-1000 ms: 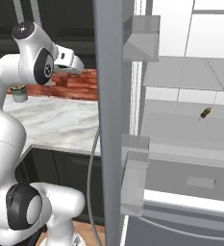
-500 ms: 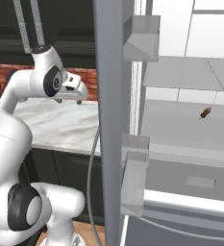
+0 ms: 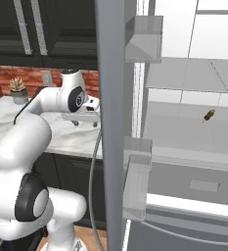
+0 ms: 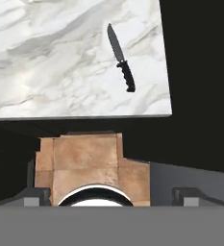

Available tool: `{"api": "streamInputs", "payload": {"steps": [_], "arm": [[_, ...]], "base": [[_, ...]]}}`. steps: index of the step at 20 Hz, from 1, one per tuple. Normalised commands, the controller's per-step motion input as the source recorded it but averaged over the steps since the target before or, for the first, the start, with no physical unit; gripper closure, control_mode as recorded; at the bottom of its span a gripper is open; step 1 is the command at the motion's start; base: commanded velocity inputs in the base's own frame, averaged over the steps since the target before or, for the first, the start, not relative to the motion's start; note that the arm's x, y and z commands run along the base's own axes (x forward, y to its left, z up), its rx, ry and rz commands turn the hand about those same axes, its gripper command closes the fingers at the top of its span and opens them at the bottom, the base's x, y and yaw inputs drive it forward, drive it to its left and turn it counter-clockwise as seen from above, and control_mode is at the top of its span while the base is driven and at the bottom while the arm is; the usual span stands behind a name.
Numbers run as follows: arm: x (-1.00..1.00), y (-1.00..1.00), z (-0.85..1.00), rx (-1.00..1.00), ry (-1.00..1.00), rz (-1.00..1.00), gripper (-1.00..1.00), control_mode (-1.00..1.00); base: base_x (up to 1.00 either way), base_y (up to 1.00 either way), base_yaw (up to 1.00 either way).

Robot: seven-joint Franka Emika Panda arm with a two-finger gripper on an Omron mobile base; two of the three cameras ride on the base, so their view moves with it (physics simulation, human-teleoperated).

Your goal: Retrieve the butter from the fridge and place it on a plate on the dining table. Then retrieve the butter knife by the fridge and place it near the plate.

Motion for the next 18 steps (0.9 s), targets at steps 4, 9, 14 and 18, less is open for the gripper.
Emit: {"api": "streamInputs", "payload": {"steps": [4,9,14,18], "arm": [[0.74,-0.13,-0.85,-0.02,0.02,0.05,-1.0,-1.0],[0.68,-0.24,-0.68,0.0,0.03,0.02,-1.0,-1.0],[0.63,-0.25,-0.51,-0.01,0.03,0.0,-1.0,-1.0],[0.68,-0.13,-0.54,0.0,0.01,0.0,-1.0,-1.0]], "base": [[0.0,0.0,0.0],[0.0,0.0,0.0],[0.0,0.0,0.0],[0.0,0.0,0.0]]}}
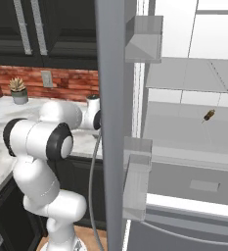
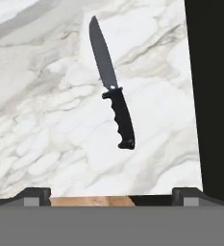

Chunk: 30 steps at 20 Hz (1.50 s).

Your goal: Retrieve the butter from the fridge and place it on a plate on the dining table. Then retrieve the butter knife by the fridge and place it near the plate.

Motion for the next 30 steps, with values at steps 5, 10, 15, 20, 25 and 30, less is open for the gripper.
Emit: {"api": "streamInputs", "payload": {"steps": [5,10,15,20,25,30], "arm": [[0.57,-0.1,-0.47,0.0,0.01,0.0,-1.0,-1.0],[0.37,-0.08,-0.56,0.0,0.03,0.0,-1.0,-1.0],[0.34,-0.1,-0.46,0.0,0.03,0.0,-1.0,-1.0],[0.27,-0.13,-0.44,0.0,0.04,0.0,-1.0,-1.0],[0.03,-0.03,-0.61,0.0,0.03,0.0,1.0,-1.0],[-0.12,0.03,-0.55,0.0,0.0,0.0,1.0,-1.0]], "base": [[0.0,0.0,0.0],[0.0,0.0,0.0],[0.0,0.0,0.0],[0.0,0.0,0.0],[0.0,0.0,0.0],[0.0,0.0,0.0]]}}
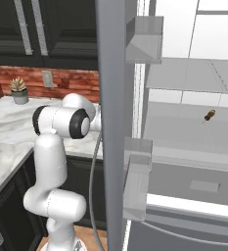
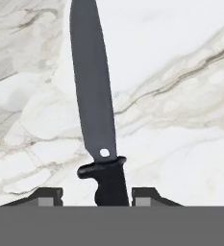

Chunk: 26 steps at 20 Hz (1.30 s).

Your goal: Retrieve the butter from the fridge and place it on a plate on the dining table. Then retrieve the butter knife by the fridge and place it near the plate.

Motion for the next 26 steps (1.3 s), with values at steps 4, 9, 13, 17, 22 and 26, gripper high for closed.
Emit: {"api": "streamInputs", "payload": {"steps": [4,9,13,17,22,26], "arm": [[-0.19,0.14,-0.19,0.0,0.04,0.0,1.0,-1.0],[-0.38,0.03,0.09,0.0,-0.01,0.01,1.0,-1.0],[-0.63,0.0,0.88,0.0,-0.09,0.01,1.0,-1.0],[-0.74,0.13,1.0,0.0,-0.09,0.02,1.0,-1.0],[-0.75,0.23,1.0,0.0,-0.01,0.0,1.0,-1.0],[-0.71,0.33,1.0,0.0,0.0,0.0,1.0,-1.0]], "base": [[0.0,0.0,0.0],[0.0,0.0,0.0],[0.0,0.0,0.0],[0.0,0.0,0.0],[0.0,0.0,0.0],[0.0,0.0,0.0]]}}
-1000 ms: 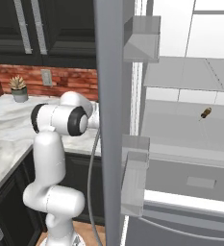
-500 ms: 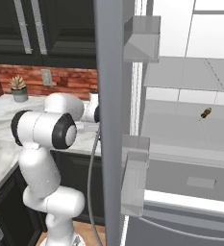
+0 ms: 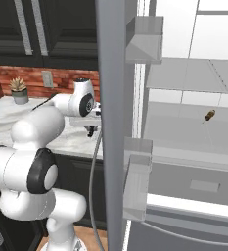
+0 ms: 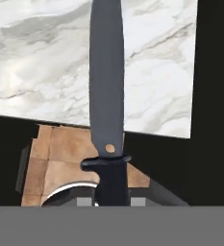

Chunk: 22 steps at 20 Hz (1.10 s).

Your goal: Retrieve the butter from the fridge and place it on a plate on the dining table. Then retrieve the butter knife by the fridge and place it near the plate.

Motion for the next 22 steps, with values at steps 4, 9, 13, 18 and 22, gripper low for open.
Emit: {"api": "streamInputs", "payload": {"steps": [4,9,13,18,22], "arm": [[-0.69,0.25,1.0,0.0,0.0,0.0,1.0,-1.0],[-0.85,0.16,1.0,0.0,0.0,0.0,1.0,-1.0],[-0.95,0.14,0.98,0.0,0.0,0.0,1.0,-1.0],[-0.64,0.12,0.35,0.0,0.03,0.0,1.0,-1.0],[-0.39,0.0,0.0,0.0,0.0,0.0,1.0,-1.0]], "base": [[0.0,0.0,0.0],[0.0,0.0,0.0],[0.0,0.0,0.0],[0.0,0.0,0.0],[0.0,0.0,0.0]]}}
